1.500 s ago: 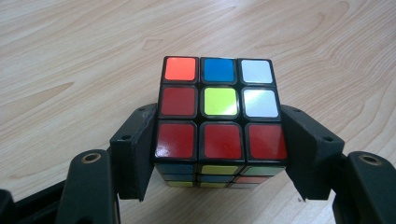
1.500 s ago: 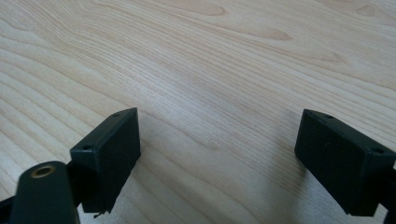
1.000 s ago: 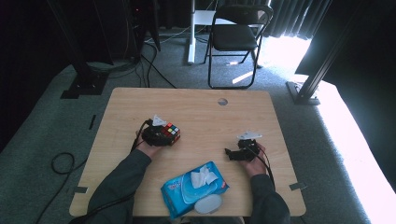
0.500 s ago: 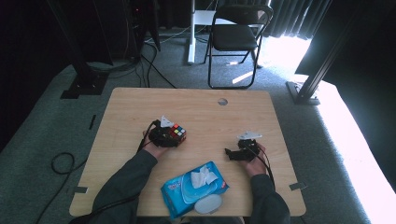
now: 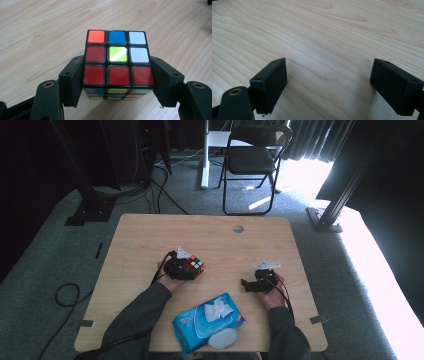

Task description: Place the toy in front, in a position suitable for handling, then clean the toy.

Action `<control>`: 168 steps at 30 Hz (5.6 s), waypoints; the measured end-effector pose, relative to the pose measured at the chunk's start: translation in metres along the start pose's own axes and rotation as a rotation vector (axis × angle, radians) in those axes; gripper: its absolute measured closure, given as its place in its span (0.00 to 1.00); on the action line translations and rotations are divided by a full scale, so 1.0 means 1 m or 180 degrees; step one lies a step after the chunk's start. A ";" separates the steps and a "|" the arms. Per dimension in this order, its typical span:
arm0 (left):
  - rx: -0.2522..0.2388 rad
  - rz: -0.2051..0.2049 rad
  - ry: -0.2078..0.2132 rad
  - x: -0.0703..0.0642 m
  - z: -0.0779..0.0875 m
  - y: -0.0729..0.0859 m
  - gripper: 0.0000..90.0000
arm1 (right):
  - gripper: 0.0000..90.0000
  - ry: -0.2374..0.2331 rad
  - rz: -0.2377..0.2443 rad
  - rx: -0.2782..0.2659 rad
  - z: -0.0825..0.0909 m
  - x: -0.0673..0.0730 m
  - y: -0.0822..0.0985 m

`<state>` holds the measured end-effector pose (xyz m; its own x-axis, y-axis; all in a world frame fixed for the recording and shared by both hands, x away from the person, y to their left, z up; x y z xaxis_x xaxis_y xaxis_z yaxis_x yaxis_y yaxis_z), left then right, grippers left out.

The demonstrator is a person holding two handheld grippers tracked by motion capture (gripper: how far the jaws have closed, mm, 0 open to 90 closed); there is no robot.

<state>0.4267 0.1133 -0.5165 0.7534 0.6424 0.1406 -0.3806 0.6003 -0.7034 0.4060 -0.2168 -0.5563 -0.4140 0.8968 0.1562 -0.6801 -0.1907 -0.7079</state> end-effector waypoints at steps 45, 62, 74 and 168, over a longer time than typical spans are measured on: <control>-0.0349 0.0242 0.0062 0.006 0.069 0.015 0.40 | 0.15 -0.0001 -0.0001 -0.0002 0.000 0.000 0.000; -0.0464 0.0155 0.0237 -0.009 0.090 0.015 0.40 | 0.15 -0.0001 0.0001 -0.0001 0.000 0.000 0.000; -0.0468 0.0023 0.0332 -0.018 0.097 0.014 0.40 | 0.15 -0.0001 0.0002 -0.0001 0.000 0.000 0.000; -0.0246 -0.0629 0.1594 -0.116 0.084 -0.007 0.73 | 0.17 -0.0013 0.0002 -0.0006 0.000 0.000 0.000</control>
<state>0.2967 0.0743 -0.4688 0.9771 0.2039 -0.0605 -0.1795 0.6378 -0.7490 0.4056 -0.2166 -0.5562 -0.4169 0.8950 0.1585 -0.6786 -0.1905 -0.7094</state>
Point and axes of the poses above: each handheld gripper's, and its own axes: z roughly backward along the jaws, y roughly out of its underside, x roughly to its left, the point moved 1 cm from there along -z, roughly forward along the jaws, and after that the axes turned 12 degrees about -z, right-handed, at the moved point
